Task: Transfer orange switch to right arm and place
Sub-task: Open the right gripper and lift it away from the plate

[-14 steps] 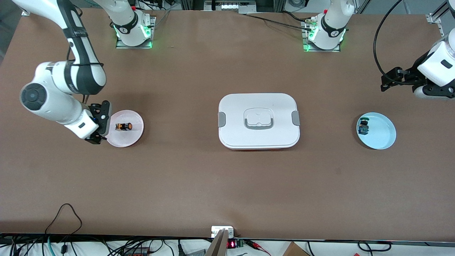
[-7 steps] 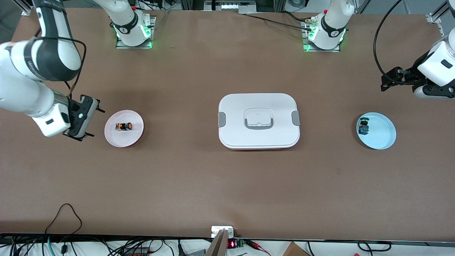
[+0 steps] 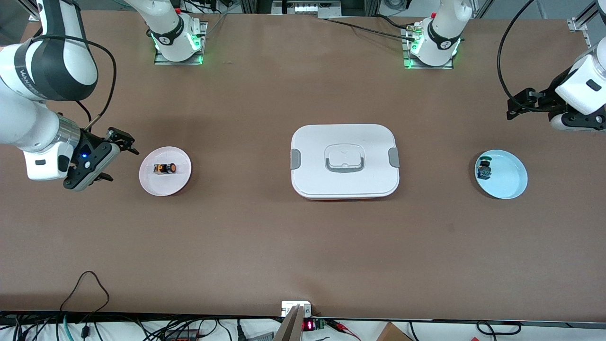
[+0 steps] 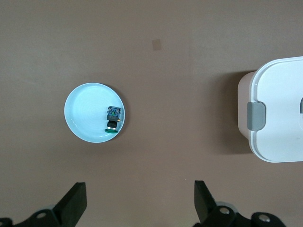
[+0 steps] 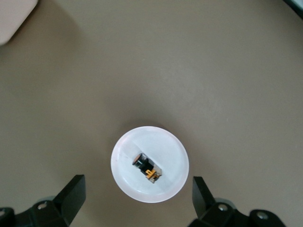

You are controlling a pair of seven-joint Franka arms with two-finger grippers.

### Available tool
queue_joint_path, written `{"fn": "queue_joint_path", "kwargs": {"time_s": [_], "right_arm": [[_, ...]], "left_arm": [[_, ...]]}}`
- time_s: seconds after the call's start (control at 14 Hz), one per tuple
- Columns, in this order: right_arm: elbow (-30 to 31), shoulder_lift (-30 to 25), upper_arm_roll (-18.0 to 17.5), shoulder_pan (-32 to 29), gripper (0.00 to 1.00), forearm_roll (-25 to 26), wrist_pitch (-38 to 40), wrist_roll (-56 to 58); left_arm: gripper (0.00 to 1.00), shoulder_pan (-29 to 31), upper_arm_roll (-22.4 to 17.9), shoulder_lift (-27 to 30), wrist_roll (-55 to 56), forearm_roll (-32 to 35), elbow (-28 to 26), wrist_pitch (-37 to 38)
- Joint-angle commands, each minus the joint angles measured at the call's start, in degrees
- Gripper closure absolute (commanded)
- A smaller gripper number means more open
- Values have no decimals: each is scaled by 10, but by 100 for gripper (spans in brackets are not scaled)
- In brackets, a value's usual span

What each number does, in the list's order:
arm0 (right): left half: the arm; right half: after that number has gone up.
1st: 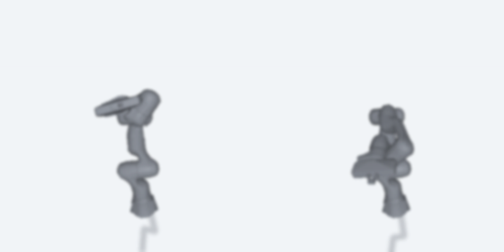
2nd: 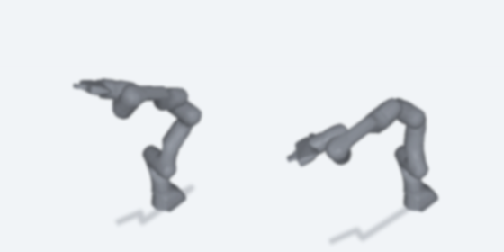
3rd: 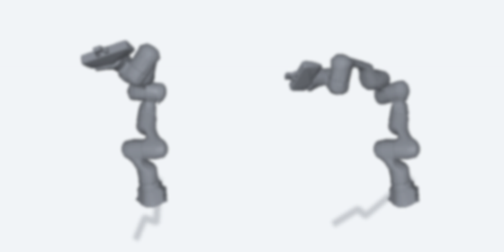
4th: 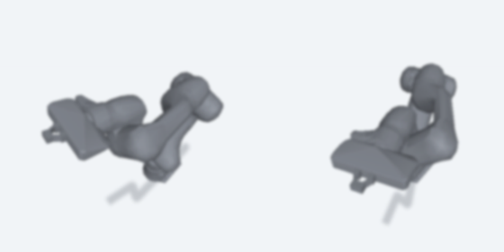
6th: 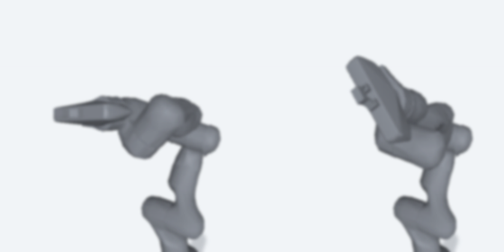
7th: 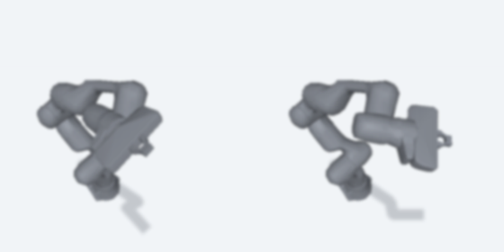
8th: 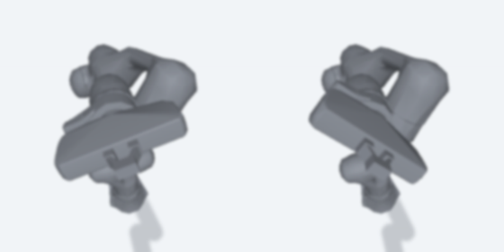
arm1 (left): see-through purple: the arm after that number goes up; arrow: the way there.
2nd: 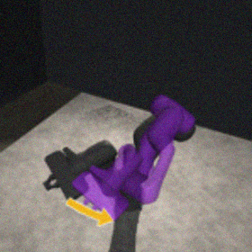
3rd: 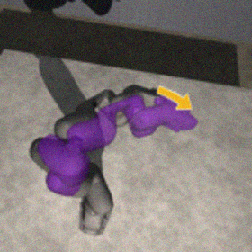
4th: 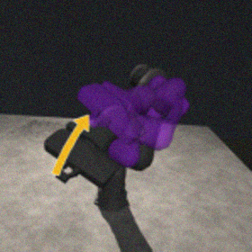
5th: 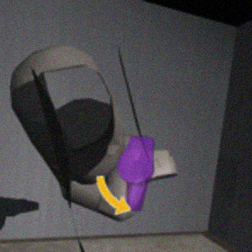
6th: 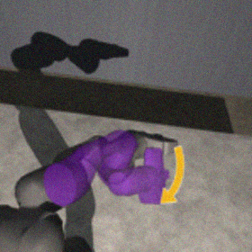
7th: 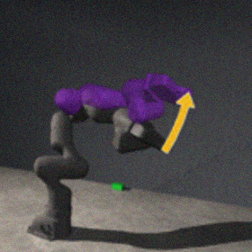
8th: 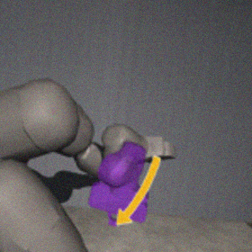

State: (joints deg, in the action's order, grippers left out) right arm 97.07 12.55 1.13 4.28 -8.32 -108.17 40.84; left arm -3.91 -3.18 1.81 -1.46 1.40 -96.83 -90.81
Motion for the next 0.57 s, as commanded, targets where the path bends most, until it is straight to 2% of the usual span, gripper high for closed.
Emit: {"fn": "queue_joint_path", "kwargs": {"time_s": [0.0,0.21,0.36,0.5], "right_arm": [[-8,-5,2,10,0,-6,51,-137],[-9,-23,1,29,0,-6,111,-286],[-16,-31,0,29,0,5,128,-300],[-24,-34,16,24,0,2,126,-300]], "left_arm": [[0,-8,-9,-7,-4,-7,16,14],[0,-8,-9,-7,-4,-7,16,14],[0,-8,-9,-7,-3,-7,16,14],[0,-8,-9,-7,-4,-7,16,14]]}}
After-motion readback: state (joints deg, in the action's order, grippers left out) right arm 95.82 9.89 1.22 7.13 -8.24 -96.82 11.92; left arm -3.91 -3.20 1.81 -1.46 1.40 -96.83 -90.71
